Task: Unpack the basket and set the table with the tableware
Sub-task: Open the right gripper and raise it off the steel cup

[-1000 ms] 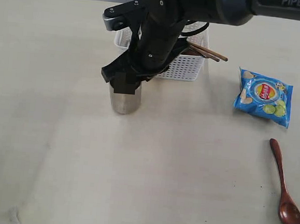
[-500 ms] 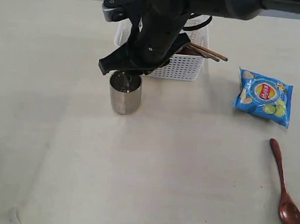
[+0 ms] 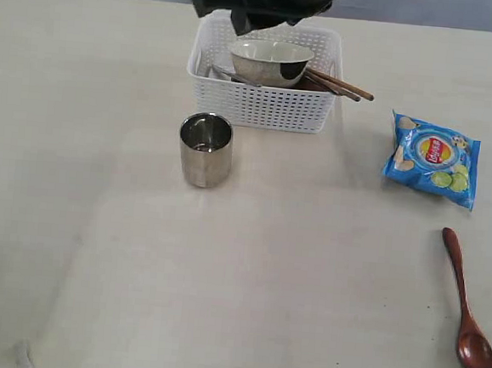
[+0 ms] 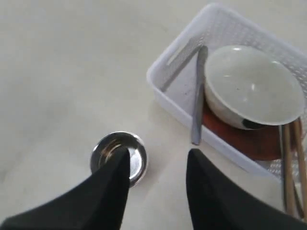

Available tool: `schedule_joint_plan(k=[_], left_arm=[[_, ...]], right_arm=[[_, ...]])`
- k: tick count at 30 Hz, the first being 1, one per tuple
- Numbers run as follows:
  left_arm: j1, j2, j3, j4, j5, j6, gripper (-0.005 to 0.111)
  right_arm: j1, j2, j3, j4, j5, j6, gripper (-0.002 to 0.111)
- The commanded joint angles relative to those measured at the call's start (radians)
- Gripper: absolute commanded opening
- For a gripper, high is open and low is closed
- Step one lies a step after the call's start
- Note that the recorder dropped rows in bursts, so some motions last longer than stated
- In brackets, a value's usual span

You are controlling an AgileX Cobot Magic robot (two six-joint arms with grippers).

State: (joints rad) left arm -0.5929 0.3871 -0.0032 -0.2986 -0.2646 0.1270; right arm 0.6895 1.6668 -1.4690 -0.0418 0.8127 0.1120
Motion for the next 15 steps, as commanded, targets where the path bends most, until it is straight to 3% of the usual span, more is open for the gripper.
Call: schedule_joint_plan(k=[1,4,8,15], left_arm=[[0.002,-0.004,0.003,-0.003,0.001,-0.001,0.0],[0.002,-0.004,0.003,-0.003,0.001,-0.001,0.0],[0.002,-0.004,0.003,-0.003,0.001,-0.001,0.0],[0.002,-0.004,0.003,-0.003,0.001,-0.001,0.0]], right_arm=[[-0.111,0.041,-0.006,0.042,-0.019,0.016,0.038],[-0.189,0.09,-0.006,0.127,-0.012,-0.051,0.044],[-0.191,0.145,-0.049,0.144,0.024,-0.268,0.049],[-0.198,0.347,-0.403,0.144,0.35,-0.509,0.049]])
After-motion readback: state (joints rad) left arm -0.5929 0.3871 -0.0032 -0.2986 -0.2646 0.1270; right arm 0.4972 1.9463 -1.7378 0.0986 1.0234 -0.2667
